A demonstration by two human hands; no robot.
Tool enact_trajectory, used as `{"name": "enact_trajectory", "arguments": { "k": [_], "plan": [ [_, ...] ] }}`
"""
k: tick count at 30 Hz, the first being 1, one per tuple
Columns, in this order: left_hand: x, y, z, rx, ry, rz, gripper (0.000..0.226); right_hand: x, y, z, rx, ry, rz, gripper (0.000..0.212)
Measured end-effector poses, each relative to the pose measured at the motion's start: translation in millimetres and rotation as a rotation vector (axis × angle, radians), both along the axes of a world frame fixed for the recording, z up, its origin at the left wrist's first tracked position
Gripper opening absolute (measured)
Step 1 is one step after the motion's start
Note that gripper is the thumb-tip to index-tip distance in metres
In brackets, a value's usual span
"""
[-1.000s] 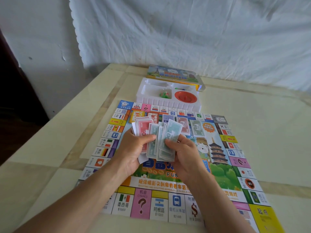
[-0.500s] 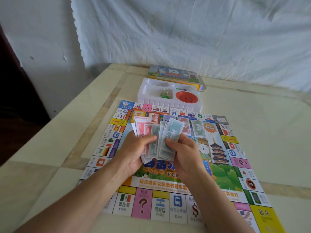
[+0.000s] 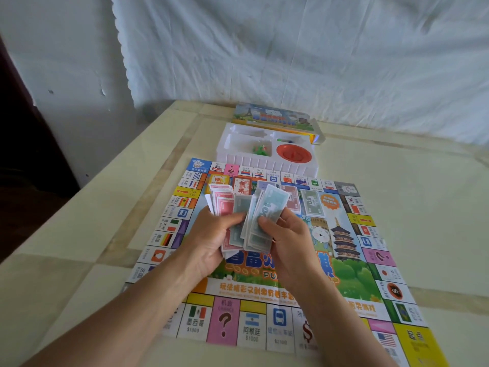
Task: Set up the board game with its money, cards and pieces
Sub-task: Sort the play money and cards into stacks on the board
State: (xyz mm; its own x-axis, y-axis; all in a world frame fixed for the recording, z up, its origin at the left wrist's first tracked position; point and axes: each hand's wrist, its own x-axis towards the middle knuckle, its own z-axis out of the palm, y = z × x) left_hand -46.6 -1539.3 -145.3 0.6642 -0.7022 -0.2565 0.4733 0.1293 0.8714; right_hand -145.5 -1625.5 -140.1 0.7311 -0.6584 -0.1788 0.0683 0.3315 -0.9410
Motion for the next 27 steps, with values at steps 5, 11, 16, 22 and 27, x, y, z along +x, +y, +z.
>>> {"name": "enact_trajectory", "arguments": {
  "k": [5,11,16,22,27],
  "plan": [
    [1,-1,-1,-0.039,0.027,0.036,0.020,0,0,-1,-0.003,0.010,0.030,0.023],
    [2,-1,-1,-0.030,0.037,0.067,0.024,2,3,-3,-0.024,0.036,0.025,0.020],
    [1,0,2,-0.034,0.066,-0.017,0.034,1,-1,-3,0.072,-0.005,-0.046,0.021],
    [1,0,0,-0.027,0.074,-0.003,0.027,1,-6,-4,0.127,-0.012,-0.120,0.022],
    [3,-2,-3,-0.019,0.058,0.078,0.028,1,-8,-4,0.129,-0.012,-0.147,0.024]
  ]
}}
